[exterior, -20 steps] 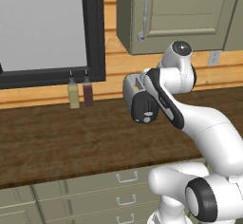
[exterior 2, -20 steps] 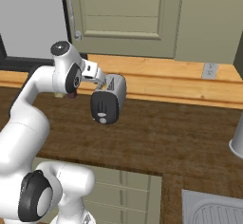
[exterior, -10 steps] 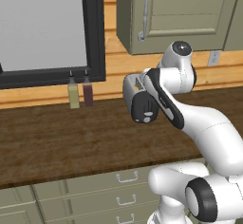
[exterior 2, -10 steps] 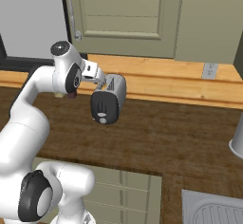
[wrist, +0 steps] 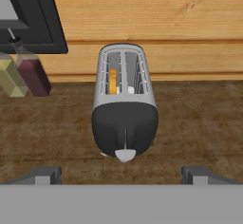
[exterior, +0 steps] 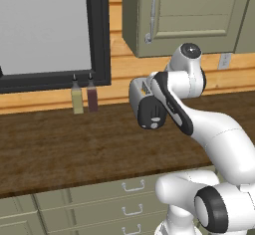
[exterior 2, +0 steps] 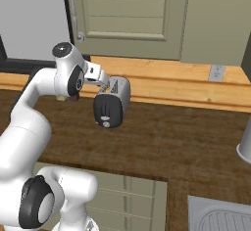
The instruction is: Start the toaster. Once the lever pops up, take the bread to the plate on the dining counter.
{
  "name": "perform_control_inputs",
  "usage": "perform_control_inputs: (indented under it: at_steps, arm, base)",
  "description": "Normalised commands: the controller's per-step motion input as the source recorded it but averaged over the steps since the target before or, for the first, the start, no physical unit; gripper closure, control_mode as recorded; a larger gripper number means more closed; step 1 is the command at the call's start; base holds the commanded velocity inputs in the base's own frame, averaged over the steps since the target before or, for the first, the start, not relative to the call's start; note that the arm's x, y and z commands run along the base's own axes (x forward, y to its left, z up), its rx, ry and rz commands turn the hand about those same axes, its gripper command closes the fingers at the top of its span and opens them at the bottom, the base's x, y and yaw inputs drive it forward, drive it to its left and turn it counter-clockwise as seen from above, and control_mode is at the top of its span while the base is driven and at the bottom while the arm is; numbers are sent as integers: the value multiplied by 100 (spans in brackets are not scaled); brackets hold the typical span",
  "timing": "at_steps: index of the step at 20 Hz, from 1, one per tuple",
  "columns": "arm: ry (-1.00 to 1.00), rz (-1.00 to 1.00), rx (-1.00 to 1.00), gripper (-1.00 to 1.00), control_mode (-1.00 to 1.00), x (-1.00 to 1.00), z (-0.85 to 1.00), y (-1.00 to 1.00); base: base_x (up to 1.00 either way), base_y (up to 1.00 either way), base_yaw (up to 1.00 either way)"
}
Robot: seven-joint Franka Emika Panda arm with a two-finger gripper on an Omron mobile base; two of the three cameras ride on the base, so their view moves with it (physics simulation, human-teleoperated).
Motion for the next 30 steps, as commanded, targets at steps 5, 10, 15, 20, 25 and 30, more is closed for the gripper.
perform_control_inputs:
  at_steps: [5,10,15,20,25,30]
  arm:
    - [0,0,0,-100,-100,0,0,0]
    - [0,0,0,-100,-100,0,0,0]
    - [0,0,0,-100,-100,0,0,0]
    - [0,0,0,-100,-100,0,0,0]
    - [0,0,0,-100,-100,0,0,0]
    - [0,0,0,-100,-100,0,0,0]
  base:
    - [0,0,0]
    - [0,0,0]
    - [0,0,0]
    - [0,0,0]
    - [0,0,0]
    - [0,0,0]
